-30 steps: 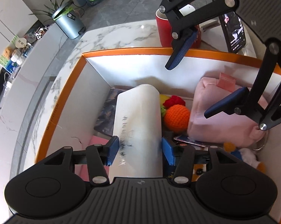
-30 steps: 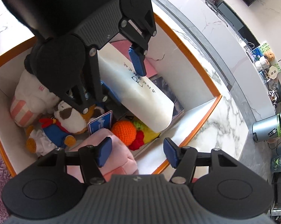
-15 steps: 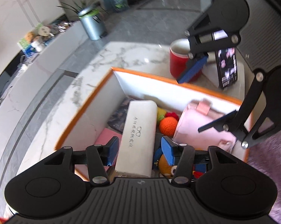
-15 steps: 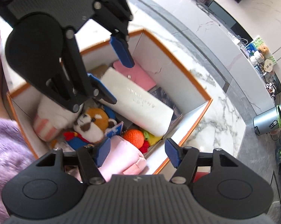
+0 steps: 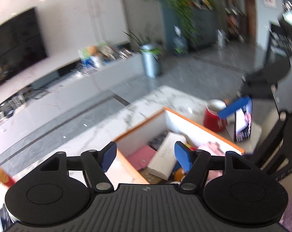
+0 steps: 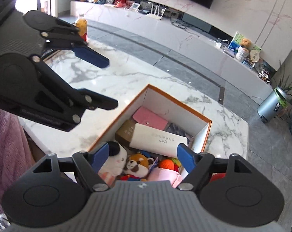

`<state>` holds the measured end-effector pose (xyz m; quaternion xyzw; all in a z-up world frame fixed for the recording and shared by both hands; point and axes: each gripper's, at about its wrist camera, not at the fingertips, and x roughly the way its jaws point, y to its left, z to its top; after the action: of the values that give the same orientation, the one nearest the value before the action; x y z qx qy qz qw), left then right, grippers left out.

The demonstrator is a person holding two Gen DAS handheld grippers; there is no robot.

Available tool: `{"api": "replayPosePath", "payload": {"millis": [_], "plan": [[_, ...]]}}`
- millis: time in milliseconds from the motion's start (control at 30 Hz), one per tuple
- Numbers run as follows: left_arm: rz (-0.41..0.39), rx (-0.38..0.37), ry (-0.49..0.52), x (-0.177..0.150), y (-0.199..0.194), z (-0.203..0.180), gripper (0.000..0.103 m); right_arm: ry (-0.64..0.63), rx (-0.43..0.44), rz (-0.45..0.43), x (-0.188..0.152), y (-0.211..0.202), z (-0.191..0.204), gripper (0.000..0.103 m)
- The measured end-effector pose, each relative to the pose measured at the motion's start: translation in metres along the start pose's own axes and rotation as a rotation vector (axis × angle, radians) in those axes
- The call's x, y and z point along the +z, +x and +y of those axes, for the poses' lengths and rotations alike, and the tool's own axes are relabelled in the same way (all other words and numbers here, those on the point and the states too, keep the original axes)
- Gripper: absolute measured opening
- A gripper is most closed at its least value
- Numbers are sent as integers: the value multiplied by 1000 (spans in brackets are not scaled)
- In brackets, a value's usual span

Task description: Organize objects

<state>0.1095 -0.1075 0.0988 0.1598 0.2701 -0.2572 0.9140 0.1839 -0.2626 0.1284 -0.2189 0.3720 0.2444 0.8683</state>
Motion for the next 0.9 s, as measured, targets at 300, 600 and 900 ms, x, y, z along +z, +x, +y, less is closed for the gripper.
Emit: {"api": "replayPosePath", "payload": {"millis": [300, 600, 900], "plan": [[-248, 189, -202, -41, -87, 14, 94, 166, -12, -243, -5, -54, 53, 99], [-289, 333, -424, -101, -97, 32, 103, 338, -57, -415, -48, -58, 102, 102], [-201, 470, -436, -149, -89, 21, 103, 394, -183, -376, -77, -23, 136, 102]]}}
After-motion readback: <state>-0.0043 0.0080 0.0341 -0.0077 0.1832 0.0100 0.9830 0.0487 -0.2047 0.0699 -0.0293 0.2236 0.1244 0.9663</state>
